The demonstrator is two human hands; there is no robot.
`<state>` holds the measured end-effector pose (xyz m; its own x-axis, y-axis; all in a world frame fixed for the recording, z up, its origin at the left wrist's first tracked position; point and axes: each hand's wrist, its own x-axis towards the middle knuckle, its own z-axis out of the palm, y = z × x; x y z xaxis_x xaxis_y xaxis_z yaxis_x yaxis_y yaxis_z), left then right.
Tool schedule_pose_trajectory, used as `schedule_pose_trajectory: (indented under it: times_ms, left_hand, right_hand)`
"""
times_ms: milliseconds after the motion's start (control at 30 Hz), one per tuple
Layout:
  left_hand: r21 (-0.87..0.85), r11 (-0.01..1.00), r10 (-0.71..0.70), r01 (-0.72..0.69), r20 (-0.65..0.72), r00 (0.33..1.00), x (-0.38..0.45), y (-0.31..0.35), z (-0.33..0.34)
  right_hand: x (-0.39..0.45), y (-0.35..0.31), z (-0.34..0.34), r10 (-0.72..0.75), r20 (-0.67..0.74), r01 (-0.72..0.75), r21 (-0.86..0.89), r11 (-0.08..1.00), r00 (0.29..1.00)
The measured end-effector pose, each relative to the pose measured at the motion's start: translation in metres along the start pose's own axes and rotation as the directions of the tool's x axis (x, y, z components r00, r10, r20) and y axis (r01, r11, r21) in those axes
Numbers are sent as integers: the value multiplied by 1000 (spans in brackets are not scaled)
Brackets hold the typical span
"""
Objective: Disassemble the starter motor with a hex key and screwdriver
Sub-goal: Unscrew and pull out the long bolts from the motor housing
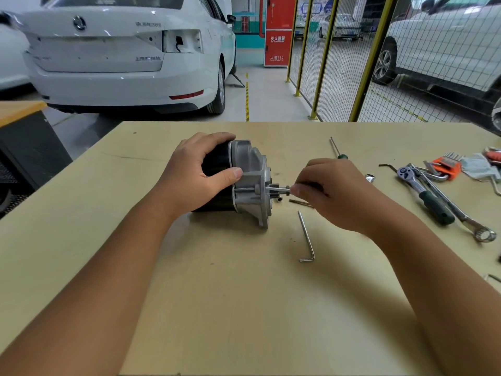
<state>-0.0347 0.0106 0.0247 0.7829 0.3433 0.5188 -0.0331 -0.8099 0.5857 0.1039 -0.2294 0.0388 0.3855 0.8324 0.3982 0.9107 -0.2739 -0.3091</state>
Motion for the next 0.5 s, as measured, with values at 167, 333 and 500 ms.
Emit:
schedule_pose_trajectory:
  times_ms: [167, 333, 500]
  left_hand:
    - [4, 1000, -2, 2, 2, 1000, 0, -1, 0]
    - [-5, 1000, -3, 3, 4, 1000, 0, 0, 0]
    - [-12, 1000, 0, 0, 4, 1000, 0, 0, 0]
  right_hand:
    - [-1, 0, -1, -1, -41, -2, -77, 997, 999]
    - [-1, 0, 0, 38, -39, -37, 17, 999, 999]
    - [-2, -2, 5, 33, -35, -30, 65, 997, 999]
